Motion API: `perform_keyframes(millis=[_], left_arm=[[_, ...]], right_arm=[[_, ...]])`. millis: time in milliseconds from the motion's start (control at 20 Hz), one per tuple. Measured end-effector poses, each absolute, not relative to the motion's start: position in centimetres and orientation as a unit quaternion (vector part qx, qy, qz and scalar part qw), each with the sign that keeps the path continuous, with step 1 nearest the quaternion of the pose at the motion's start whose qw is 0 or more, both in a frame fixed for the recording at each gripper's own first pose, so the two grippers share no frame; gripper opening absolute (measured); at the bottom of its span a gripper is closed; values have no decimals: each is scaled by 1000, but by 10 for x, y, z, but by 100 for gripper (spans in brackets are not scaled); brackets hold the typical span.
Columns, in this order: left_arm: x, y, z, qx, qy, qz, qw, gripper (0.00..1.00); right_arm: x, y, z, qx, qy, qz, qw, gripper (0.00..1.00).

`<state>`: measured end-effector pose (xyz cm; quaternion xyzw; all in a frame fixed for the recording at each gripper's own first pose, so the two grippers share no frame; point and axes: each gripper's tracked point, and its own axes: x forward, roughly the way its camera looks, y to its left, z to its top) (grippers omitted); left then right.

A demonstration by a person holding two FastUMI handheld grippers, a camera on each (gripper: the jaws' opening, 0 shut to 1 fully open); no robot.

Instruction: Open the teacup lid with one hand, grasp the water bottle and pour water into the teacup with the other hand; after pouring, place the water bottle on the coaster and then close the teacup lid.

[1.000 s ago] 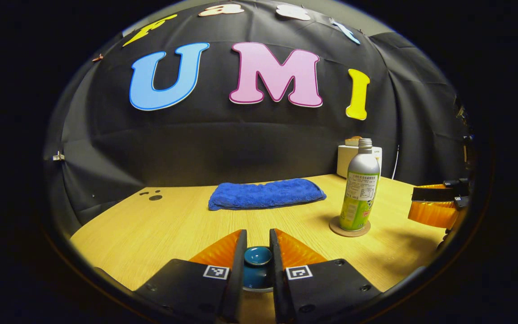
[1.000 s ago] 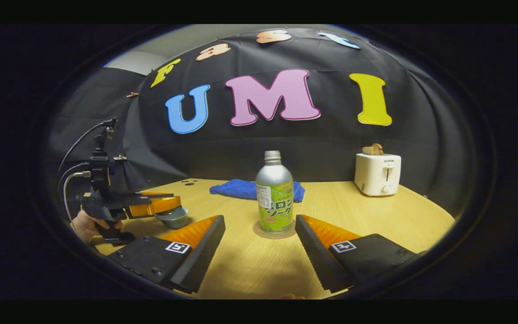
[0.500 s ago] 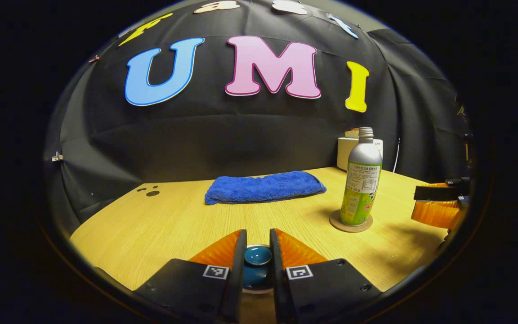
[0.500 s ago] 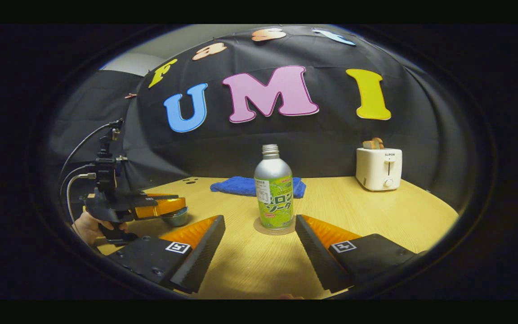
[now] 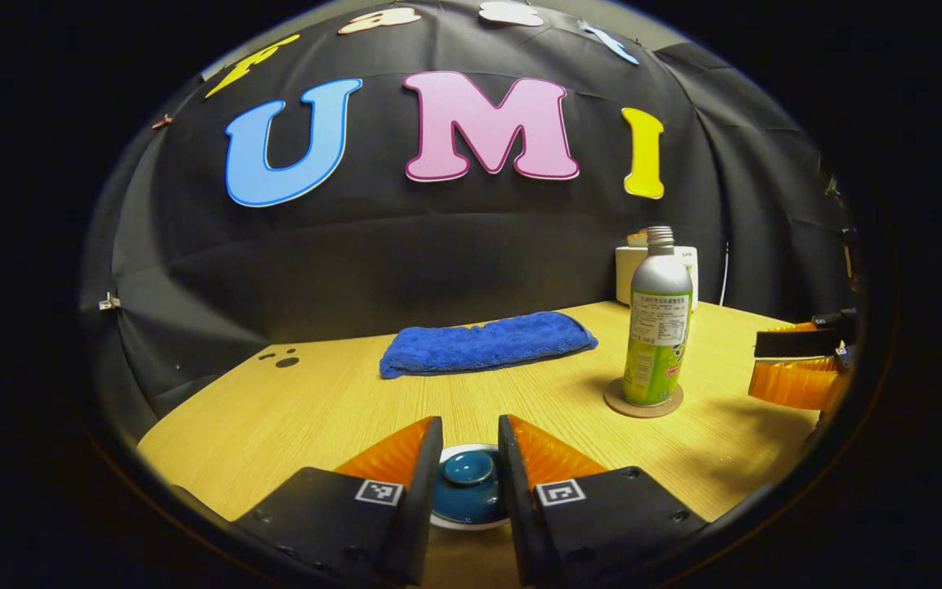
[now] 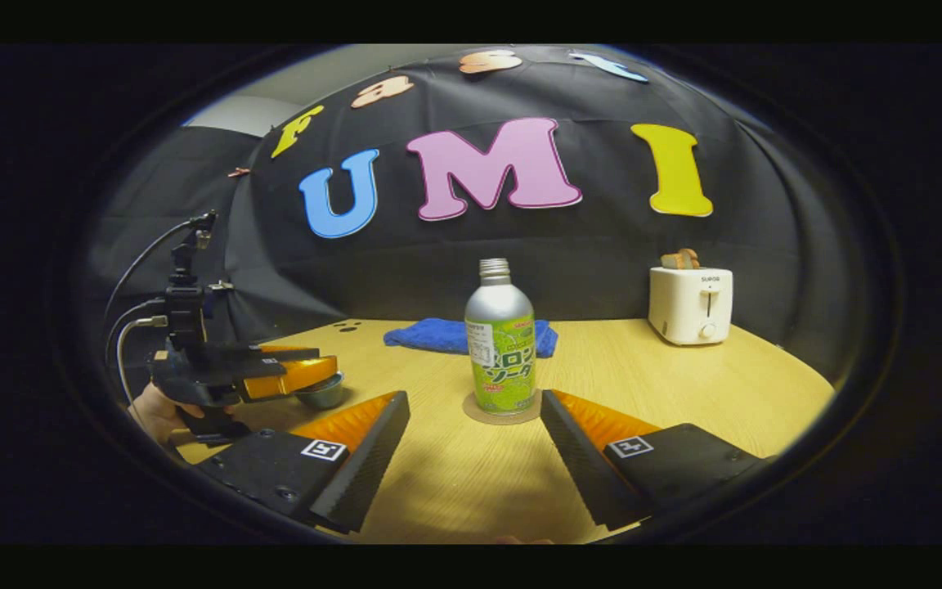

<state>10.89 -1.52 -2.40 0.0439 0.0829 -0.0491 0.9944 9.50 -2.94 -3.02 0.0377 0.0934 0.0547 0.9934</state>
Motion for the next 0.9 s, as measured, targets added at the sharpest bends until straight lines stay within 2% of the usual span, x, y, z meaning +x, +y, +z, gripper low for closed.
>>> perform_keyframes(millis=[150,250,550,900], left_arm=[[95,-21,2,36,43,-54,997,76],[82,-24,18,39,16,-51,998,87],[39,-32,41,15,-38,-35,999,92],[27,-26,11,-15,-6,-29,999,94]], right_arm=[[90,-29,-19,37,78,52,995,100],[88,-25,-11,37,66,53,996,100],[73,-15,5,21,38,51,998,100],[77,-15,-8,4,37,32,999,99]])
